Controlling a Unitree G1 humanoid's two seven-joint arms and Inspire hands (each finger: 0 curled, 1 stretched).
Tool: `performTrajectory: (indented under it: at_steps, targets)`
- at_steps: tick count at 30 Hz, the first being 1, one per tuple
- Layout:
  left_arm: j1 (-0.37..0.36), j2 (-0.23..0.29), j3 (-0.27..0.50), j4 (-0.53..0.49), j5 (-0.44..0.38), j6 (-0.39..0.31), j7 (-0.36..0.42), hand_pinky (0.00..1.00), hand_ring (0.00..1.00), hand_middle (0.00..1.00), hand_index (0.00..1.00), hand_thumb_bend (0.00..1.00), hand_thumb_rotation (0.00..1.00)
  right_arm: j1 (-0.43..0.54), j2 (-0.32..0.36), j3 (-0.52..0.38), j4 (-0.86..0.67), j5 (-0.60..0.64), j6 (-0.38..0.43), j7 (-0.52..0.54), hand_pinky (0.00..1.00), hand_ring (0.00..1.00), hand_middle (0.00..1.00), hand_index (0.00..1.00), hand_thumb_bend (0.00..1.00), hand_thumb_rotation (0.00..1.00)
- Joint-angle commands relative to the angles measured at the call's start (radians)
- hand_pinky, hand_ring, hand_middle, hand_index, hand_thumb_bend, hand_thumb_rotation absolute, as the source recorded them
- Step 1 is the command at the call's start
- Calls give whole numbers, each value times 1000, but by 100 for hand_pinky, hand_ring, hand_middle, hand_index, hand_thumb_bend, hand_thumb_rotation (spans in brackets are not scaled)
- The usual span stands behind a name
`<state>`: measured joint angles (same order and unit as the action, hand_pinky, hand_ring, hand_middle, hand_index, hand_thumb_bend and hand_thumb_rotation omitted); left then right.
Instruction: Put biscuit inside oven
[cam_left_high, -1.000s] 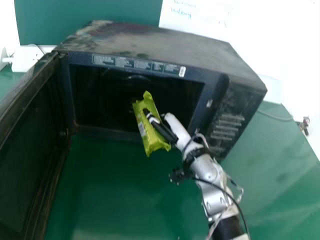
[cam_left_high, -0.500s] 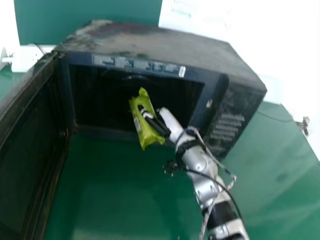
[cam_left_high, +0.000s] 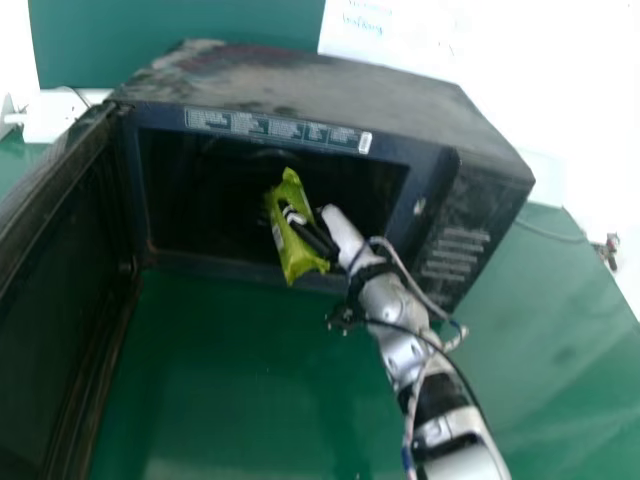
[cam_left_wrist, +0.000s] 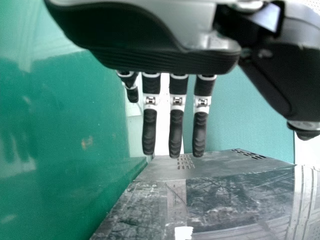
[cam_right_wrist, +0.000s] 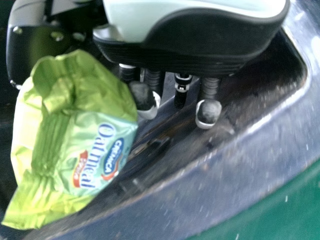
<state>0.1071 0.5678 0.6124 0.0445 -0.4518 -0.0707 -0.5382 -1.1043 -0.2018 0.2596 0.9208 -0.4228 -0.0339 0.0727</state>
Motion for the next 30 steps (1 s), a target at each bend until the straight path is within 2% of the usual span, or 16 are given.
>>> performTrajectory:
  at_steps: [1, 5, 8, 11, 14, 20, 24, 25, 26, 27, 28, 30]
  targets:
    - [15, -11, 0, -3, 0, -8, -3, 44, 54, 59, 62, 86, 57, -40, -5, -2, 32, -1, -21, -20, 0, 0, 0, 5, 57, 0]
    - [16, -11, 0, -5, 0, -2, 1, 37, 47, 54, 59, 85, 56, -70, -15, 1, 79, -13, -40, -38, 0, 0, 0, 6, 58, 0]
    - [14, -10, 0, 3, 1, -12, -7, 43, 51, 57, 57, 84, 54, -88, -24, -7, 114, -10, -81, -53, 0, 0, 0, 6, 57, 0]
    - [12, -10, 0, 2, -1, -8, -6, 46, 55, 60, 64, 83, 52, -105, -31, -18, 146, 1, -107, -56, 0, 0, 0, 6, 58, 0]
    - [14, -11, -1, -7, -2, 3, 1, 52, 61, 64, 66, 83, 54, -123, -34, -12, 175, -8, -107, -62, 0, 0, 0, 6, 58, 0]
    - [15, -9, 1, 4, 3, -18, -8, 58, 65, 66, 64, 84, 56, -153, -30, -1, 229, -24, -99, -78, 0, 0, 0, 6, 58, 0]
    - [16, -9, 3, 4, -7, -7, -12, 58, 65, 66, 62, 84, 55, -173, -25, 3, 268, -31, -96, -82, 0, 0, 0, 6, 59, 0]
    - [17, -9, 3, 1, -8, -4, -10, 56, 63, 65, 61, 84, 55, -179, -22, 5, 277, -33, -93, -85, 0, 0, 0, 6, 58, 0]
    - [18, -8, 2, 2, -5, -8, -12, 49, 56, 59, 56, 84, 54, -184, -18, 5, 286, -33, -88, -87, 0, 0, 0, 6, 59, 0]
    - [18, -9, 2, 3, -6, -12, -16, 50, 58, 60, 57, 84, 55, -190, -15, 5, 294, -32, -85, -88, 0, 0, 0, 6, 59, 0]
    - [23, -8, 2, -9, -5, 4, -7, 47, 54, 57, 55, 84, 54, -196, -11, 4, 301, -32, -78, -90, 0, 0, 0, 6, 58, 0]
    - [29, -11, 2, -21, -4, 11, -2, 48, 57, 61, 60, 84, 55, -204, -5, 7, 312, -33, -70, -94, 0, 0, 0, 6, 58, 0]
